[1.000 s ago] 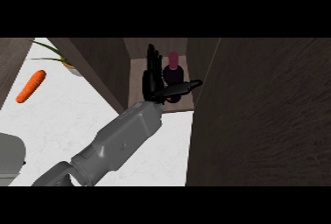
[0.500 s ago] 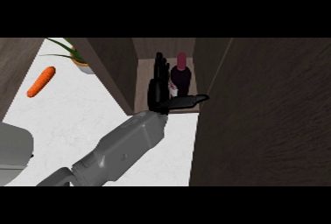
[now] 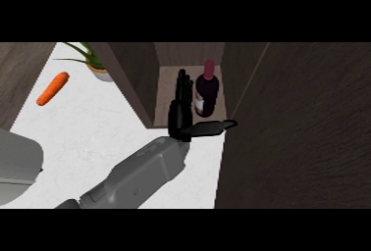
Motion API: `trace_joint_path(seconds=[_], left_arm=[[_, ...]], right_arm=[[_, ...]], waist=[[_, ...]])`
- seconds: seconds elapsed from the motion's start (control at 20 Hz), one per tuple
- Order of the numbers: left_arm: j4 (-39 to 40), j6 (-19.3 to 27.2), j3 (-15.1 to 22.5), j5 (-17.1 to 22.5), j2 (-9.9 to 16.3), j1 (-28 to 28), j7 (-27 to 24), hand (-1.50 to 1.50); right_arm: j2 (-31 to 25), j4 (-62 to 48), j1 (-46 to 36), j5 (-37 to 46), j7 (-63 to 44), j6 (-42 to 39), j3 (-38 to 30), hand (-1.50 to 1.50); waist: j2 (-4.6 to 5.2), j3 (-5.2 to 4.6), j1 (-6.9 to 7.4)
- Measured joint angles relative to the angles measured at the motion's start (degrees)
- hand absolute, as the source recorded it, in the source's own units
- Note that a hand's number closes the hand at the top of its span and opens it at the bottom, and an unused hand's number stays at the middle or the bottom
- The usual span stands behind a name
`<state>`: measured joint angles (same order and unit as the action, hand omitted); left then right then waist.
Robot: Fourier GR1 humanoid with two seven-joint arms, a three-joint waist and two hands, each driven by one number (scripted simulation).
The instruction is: Pick up the wine, place it into the cabinet and close the cabinet
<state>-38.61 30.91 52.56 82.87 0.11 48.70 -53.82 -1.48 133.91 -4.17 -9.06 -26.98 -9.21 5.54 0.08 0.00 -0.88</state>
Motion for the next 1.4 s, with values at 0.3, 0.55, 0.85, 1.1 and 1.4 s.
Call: trace_joint_path(seconds=[0.3,0.55,0.85,1.1,1.4], left_arm=[[-6.18,0.12,-1.38,-6.82,1.46,-5.74,0.44,-1.5],[-17.43,1.95,-0.6,-11.81,5.78,-10.73,2.88,-1.5],[-29.92,2.13,0.57,-17.32,12.45,-17.06,6.36,-1.5],[-42.43,2.3,0.97,-20.56,20.2,-22.67,9.51,-1.5],[-53.22,-1.7,0.5,-22.9,29.0,-28.79,11.51,1.5]], right_arm=[[0.0,1.08,-0.5,0.66,-1.21,1.03,-0.04,-1.5],[-0.26,0.95,-0.95,1.01,-1.6,1.41,-0.28,-1.5],[-1.23,2.12,0.63,0.11,-0.49,0.63,-2.38,-1.5],[-2.21,2.52,1.11,-1.03,-0.93,-1.08,-1.63,1.5],[-6.15,3.07,1.84,-4.4,-0.91,-7.07,-1.49,1.5]], waist=[[-0.16,0.0,0.73],[-0.26,0.01,1.12],[-0.28,0.03,1.15],[-0.31,0.04,1.37],[-0.3,0.03,1.35]])
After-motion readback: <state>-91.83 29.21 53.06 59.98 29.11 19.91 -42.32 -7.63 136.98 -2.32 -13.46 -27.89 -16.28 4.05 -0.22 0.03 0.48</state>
